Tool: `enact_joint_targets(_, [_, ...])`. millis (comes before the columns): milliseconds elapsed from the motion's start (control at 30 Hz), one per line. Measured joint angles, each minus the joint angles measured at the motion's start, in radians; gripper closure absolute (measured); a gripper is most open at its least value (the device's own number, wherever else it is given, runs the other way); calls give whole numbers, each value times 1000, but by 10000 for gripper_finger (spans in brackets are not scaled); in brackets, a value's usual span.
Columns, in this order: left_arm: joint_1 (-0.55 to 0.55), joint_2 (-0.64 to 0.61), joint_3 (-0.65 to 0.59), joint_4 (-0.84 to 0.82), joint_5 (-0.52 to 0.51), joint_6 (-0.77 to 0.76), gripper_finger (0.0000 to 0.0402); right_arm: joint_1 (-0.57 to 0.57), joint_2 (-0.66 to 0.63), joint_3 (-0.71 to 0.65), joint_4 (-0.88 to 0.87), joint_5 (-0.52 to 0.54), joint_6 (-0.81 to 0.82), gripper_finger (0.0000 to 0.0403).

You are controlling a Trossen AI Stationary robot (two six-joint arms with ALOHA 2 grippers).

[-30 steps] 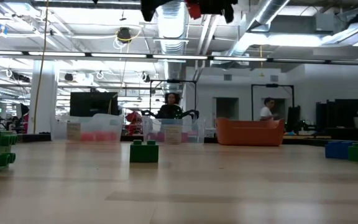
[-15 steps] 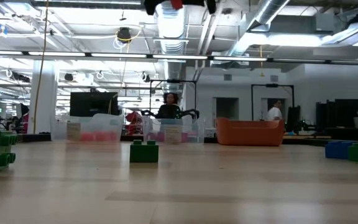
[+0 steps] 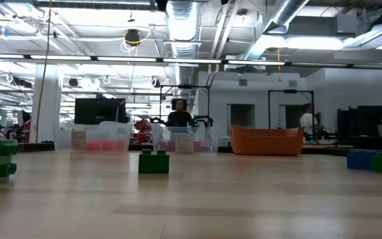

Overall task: Sort blocks
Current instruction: Put the orange game piece into the left transparent bin

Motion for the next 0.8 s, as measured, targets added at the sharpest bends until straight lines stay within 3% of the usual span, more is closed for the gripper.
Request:
enact_joint_targets(200, [-26, -1, 0, 3, -44, 67, 278, 3, 0, 0, 12, -8, 39, 271])
enact_joint_targets(500, [-7, -1, 8, -17, -56, 17, 276, -4, -2, 0, 1, -15, 88, 173])
enact_joint_targets(633, [49, -24, 53, -133, -35, -8, 276, -17, -33, -1, -104, -16, 135, 134])
enact_joint_targets(800, [161, -61, 87, -409, -40, 38, 276, -40, -99, 0, -247, 16, 144, 127])
